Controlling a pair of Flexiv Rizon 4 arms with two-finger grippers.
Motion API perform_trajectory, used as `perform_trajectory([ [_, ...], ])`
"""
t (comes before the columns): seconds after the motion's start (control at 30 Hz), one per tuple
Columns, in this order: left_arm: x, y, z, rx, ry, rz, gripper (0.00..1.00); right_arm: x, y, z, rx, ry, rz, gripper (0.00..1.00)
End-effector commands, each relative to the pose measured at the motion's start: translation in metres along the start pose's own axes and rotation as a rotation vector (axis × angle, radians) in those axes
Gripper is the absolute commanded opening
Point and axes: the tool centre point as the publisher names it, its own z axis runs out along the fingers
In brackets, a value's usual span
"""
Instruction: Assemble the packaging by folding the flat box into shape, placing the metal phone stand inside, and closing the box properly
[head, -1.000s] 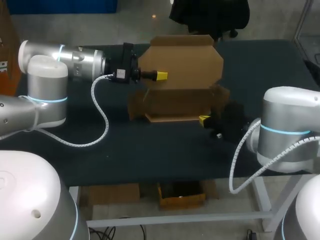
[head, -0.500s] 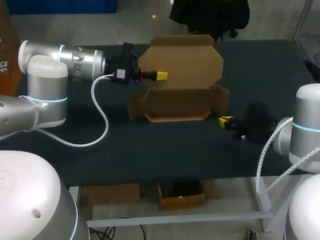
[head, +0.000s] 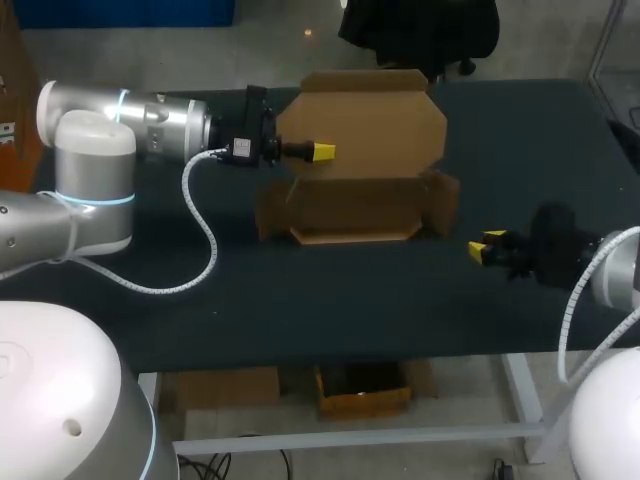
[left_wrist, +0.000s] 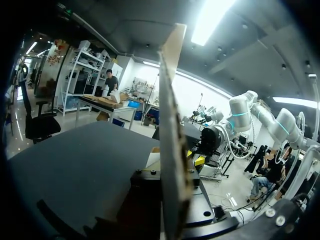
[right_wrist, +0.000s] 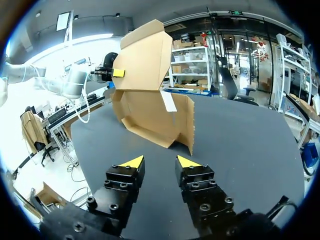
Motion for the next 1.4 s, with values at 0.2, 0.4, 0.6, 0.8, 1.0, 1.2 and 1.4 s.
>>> perform_trajectory([
  [0.2, 0.000, 0.002, 0.001, 0.000, -0.001, 0.000, 0.00, -0.024, -0.003, 0.008, 0.024, 0.036, -0.048, 0.47],
  [0.4, 0.000, 0.002, 0.001, 0.000, -0.001, 0.000, 0.00, -0.035, 0.001, 0.022, 0.033, 0.054, -0.096, 0.47],
  [0.6, 0.000, 0.002, 0.001, 0.000, -0.001, 0.000, 0.00, -0.044, 0.005, 0.035, 0.051, 0.059, -0.123, 0.48],
  [0.8, 0.000, 0.002, 0.001, 0.000, -0.001, 0.000, 0.00, -0.053, 0.007, 0.050, 0.055, 0.076, -0.134, 0.48],
  [1.0, 0.000, 0.002, 0.001, 0.000, -0.001, 0.000, 0.00, -0.057, 0.010, 0.066, 0.064, 0.089, -0.141, 0.47],
  [1.2, 0.000, 0.002, 0.001, 0.000, -0.001, 0.000, 0.00, -0.062, 0.016, 0.076, 0.071, 0.092, -0.157, 0.47],
  [1.4, 0.000, 0.002, 0.001, 0.000, -0.001, 0.000, 0.00, -0.065, 0.019, 0.085, 0.073, 0.092, -0.167, 0.47],
])
